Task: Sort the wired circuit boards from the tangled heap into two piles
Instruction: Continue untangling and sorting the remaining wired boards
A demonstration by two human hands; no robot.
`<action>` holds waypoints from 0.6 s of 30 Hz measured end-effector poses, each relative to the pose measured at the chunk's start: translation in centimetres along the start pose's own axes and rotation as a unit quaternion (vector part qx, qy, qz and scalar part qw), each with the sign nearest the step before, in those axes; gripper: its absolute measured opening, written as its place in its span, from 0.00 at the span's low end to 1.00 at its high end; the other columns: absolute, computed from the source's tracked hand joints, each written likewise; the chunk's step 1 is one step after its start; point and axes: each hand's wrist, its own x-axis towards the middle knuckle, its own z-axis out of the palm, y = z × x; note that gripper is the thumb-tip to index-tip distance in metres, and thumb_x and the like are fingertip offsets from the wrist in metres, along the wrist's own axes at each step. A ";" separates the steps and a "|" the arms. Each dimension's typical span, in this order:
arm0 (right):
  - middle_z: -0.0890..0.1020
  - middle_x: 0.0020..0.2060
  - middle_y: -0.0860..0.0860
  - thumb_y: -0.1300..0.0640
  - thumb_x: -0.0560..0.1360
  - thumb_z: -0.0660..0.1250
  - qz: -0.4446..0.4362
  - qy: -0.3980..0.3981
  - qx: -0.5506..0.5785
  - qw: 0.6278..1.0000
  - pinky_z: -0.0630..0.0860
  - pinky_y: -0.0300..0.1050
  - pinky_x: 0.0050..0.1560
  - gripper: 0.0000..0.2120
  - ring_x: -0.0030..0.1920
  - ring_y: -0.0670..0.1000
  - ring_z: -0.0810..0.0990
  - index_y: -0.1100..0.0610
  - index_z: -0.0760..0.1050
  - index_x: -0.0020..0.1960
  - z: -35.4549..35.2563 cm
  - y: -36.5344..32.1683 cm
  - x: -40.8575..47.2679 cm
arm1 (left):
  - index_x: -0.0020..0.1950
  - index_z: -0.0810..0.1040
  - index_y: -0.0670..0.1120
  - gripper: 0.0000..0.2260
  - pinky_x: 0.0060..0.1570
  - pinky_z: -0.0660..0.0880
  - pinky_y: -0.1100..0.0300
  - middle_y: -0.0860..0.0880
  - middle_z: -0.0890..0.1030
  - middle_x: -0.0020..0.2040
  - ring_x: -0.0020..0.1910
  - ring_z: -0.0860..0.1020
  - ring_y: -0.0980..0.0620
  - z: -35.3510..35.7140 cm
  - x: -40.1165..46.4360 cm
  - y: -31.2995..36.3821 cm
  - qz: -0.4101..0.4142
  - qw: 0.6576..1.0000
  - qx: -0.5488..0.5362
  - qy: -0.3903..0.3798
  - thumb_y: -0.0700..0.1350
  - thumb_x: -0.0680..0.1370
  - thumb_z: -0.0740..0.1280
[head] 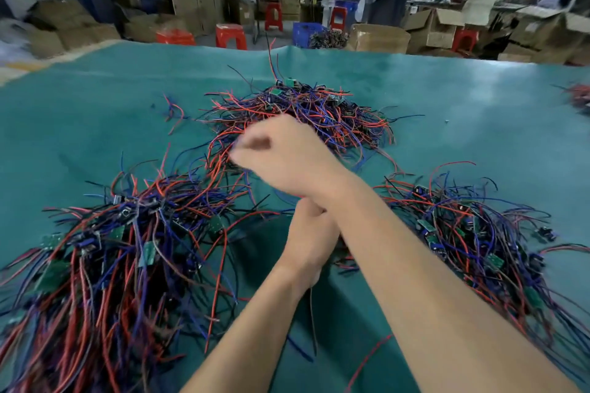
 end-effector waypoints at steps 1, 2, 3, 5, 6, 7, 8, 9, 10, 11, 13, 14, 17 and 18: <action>0.87 0.48 0.50 0.55 0.76 0.70 0.051 0.013 -0.042 0.998 0.78 0.45 0.56 0.06 0.53 0.54 0.84 0.53 0.86 0.49 -0.1 2.2 -0.2 | 0.46 0.80 0.36 0.08 0.37 0.76 0.55 0.35 0.83 0.44 0.36 0.77 0.49 0.0 0.0 0.1 -0.010 0.999 -0.034 0.009 0.39 0.73 0.65; 0.87 0.51 0.51 0.58 0.74 0.69 0.101 0.026 -0.063 0.993 0.78 0.48 0.59 0.08 0.56 0.56 0.83 0.52 0.86 0.50 -0.3 4.3 -0.7 | 0.42 0.80 0.39 0.07 0.32 0.75 0.59 0.39 0.83 0.39 0.32 0.77 0.51 0.0 -0.1 0.3 -0.014 0.997 -0.071 0.022 0.40 0.71 0.64; 0.87 0.51 0.52 0.60 0.73 0.68 0.144 0.031 -0.062 0.987 0.78 0.49 0.60 0.10 0.57 0.56 0.83 0.51 0.86 0.49 -0.6 6.5 -1.5 | 0.39 0.80 0.41 0.06 0.28 0.73 0.62 0.42 0.83 0.35 0.29 0.77 0.52 0.0 -0.2 0.6 -0.015 0.994 -0.101 0.026 0.39 0.70 0.64; 0.87 0.47 0.51 0.57 0.73 0.69 0.191 0.023 -0.040 0.981 0.79 0.46 0.55 0.07 0.53 0.54 0.83 0.51 0.86 0.45 -1.1 9.5 -2.9 | 0.35 0.79 0.41 0.08 0.24 0.71 0.64 0.43 0.81 0.32 0.27 0.78 0.50 0.1 -0.6 1.3 -0.025 0.992 -0.121 0.028 0.35 0.71 0.62; 0.87 0.44 0.50 0.55 0.73 0.69 0.196 0.015 -0.030 0.980 0.78 0.44 0.50 0.06 0.50 0.53 0.84 0.51 0.85 0.44 -1.1 10.5 -3.5 | 0.34 0.78 0.41 0.10 0.23 0.71 0.63 0.42 0.81 0.32 0.27 0.78 0.48 0.2 -0.8 1.4 -0.029 0.993 -0.112 0.023 0.34 0.72 0.61; 0.87 0.41 0.49 0.55 0.73 0.69 0.195 0.012 -0.018 0.981 0.77 0.42 0.47 0.07 0.48 0.51 0.84 0.51 0.86 0.42 -1.1 11.3 -3.7 | 0.33 0.77 0.40 0.11 0.22 0.70 0.63 0.41 0.82 0.32 0.27 0.78 0.46 0.2 -1.1 1.5 -0.031 0.995 -0.093 0.017 0.33 0.73 0.60; 0.87 0.39 0.47 0.55 0.73 0.69 0.186 0.010 -0.013 0.982 0.76 0.41 0.45 0.07 0.46 0.49 0.84 0.50 0.85 0.40 -1.2 11.8 -3.8 | 0.33 0.76 0.39 0.11 0.22 0.69 0.62 0.41 0.82 0.32 0.26 0.77 0.45 0.3 -1.3 1.7 -0.032 0.997 -0.075 0.012 0.32 0.74 0.59; 0.86 0.37 0.45 0.56 0.73 0.70 0.176 0.002 -0.012 0.984 0.75 0.39 0.42 0.08 0.43 0.46 0.83 0.47 0.85 0.38 -1.4 11.9 -3.7 | 0.34 0.76 0.37 0.10 0.22 0.68 0.63 0.41 0.82 0.31 0.25 0.75 0.45 0.3 -1.5 1.8 -0.032 0.998 -0.060 0.009 0.33 0.74 0.59; 0.85 0.34 0.44 0.58 0.73 0.71 0.167 -0.014 -0.017 0.986 0.73 0.38 0.39 0.09 0.39 0.43 0.81 0.45 0.84 0.37 -1.6 12.1 -3.5 | 0.35 0.77 0.36 0.10 0.21 0.67 0.63 0.41 0.81 0.30 0.23 0.73 0.46 0.2 -1.6 1.8 -0.034 0.998 -0.050 0.004 0.33 0.73 0.59; 0.82 0.30 0.42 0.60 0.72 0.71 0.163 -0.038 -0.024 0.986 0.70 0.37 0.36 0.11 0.35 0.41 0.78 0.44 0.83 0.38 -1.9 12.0 -3.1 | 0.36 0.77 0.35 0.10 0.21 0.68 0.64 0.42 0.80 0.29 0.21 0.72 0.47 0.3 -1.7 1.9 -0.034 0.998 -0.045 -0.006 0.32 0.73 0.58; 0.79 0.27 0.43 0.65 0.72 0.69 0.157 -0.100 -0.037 0.982 0.68 0.37 0.35 0.15 0.30 0.41 0.74 0.45 0.83 0.39 -2.5 11.7 -2.7 | 0.38 0.78 0.36 0.10 0.19 0.68 0.64 0.43 0.79 0.28 0.21 0.72 0.49 0.4 -1.9 2.2 -0.038 0.998 -0.043 -0.026 0.32 0.73 0.58; 0.79 0.28 0.44 0.66 0.73 0.69 0.151 -0.119 -0.047 0.980 0.69 0.39 0.36 0.15 0.31 0.43 0.75 0.45 0.83 0.41 -2.8 11.6 -2.6 | 0.38 0.78 0.37 0.10 0.19 0.68 0.65 0.44 0.79 0.28 0.22 0.72 0.50 0.4 -2.0 2.4 -0.038 0.998 -0.043 -0.034 0.31 0.73 0.58; 0.81 0.34 0.43 0.60 0.75 0.74 0.141 -0.029 -0.060 0.988 0.70 0.38 0.39 0.09 0.37 0.44 0.77 0.46 0.83 0.45 -3.9 11.4 -3.1 | 0.37 0.78 0.41 0.12 0.20 0.69 0.64 0.46 0.79 0.29 0.23 0.73 0.53 0.3 -2.0 2.6 -0.027 0.998 -0.040 -0.047 0.30 0.73 0.58; 0.81 0.35 0.43 0.59 0.75 0.74 0.129 0.052 -0.046 0.989 0.69 0.35 0.38 0.07 0.35 0.40 0.76 0.46 0.83 0.46 -4.4 11.4 -3.5 | 0.38 0.77 0.41 0.12 0.21 0.69 0.64 0.46 0.79 0.30 0.23 0.73 0.53 0.3 -2.0 2.6 -0.024 0.998 -0.044 -0.049 0.30 0.74 0.57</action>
